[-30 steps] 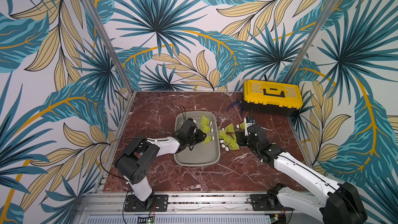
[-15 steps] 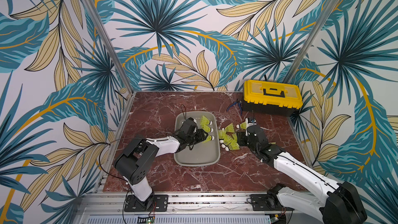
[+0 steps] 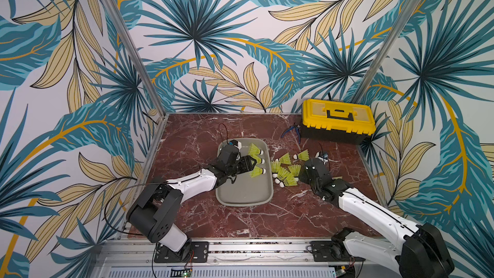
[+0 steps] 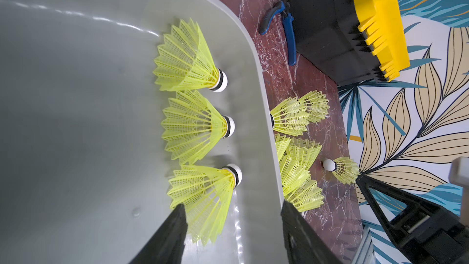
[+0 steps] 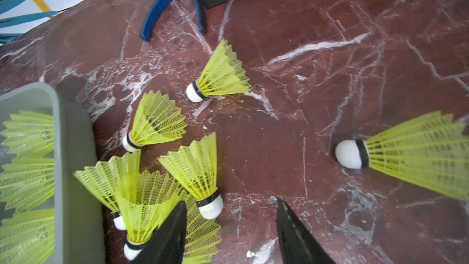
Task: Put the shuttlecocks into the storage box
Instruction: Pick up the shuttlecock at the center of the board.
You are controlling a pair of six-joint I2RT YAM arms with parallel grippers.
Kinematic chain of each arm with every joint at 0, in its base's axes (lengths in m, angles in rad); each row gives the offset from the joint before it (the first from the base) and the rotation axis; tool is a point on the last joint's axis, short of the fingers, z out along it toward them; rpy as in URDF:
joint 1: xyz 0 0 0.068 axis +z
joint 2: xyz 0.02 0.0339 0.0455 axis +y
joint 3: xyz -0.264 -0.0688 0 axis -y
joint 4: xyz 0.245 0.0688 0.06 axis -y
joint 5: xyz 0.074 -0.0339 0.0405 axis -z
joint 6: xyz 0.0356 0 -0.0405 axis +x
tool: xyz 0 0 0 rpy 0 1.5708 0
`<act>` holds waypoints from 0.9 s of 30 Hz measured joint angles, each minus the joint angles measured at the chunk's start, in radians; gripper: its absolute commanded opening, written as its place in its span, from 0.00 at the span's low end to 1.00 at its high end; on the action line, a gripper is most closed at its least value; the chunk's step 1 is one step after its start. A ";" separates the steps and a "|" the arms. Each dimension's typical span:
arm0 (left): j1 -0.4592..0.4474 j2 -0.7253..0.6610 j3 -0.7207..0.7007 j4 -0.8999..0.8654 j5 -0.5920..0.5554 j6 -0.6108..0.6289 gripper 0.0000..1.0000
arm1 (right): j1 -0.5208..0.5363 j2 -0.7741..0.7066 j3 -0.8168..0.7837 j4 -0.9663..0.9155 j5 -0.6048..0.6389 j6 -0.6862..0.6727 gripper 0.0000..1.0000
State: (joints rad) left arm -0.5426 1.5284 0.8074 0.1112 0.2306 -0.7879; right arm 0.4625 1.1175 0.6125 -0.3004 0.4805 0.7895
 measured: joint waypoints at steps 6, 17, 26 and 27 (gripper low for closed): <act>0.069 -0.078 0.000 -0.062 0.019 0.069 0.64 | -0.042 0.018 -0.004 -0.071 0.047 0.172 0.64; 0.150 -0.165 -0.002 -0.156 0.039 0.147 0.65 | -0.219 0.084 -0.003 -0.169 0.019 0.404 0.68; 0.161 -0.179 -0.020 -0.163 0.047 0.155 0.65 | -0.303 0.190 0.019 -0.176 -0.029 0.466 0.65; 0.162 -0.179 -0.022 -0.164 0.048 0.156 0.65 | -0.310 0.203 0.028 -0.177 -0.030 0.467 0.64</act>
State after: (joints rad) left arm -0.3805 1.3499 0.7856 -0.0532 0.2787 -0.6323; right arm 0.1528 1.3209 0.6407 -0.4770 0.4503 1.2564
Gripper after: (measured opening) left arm 0.649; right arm 0.655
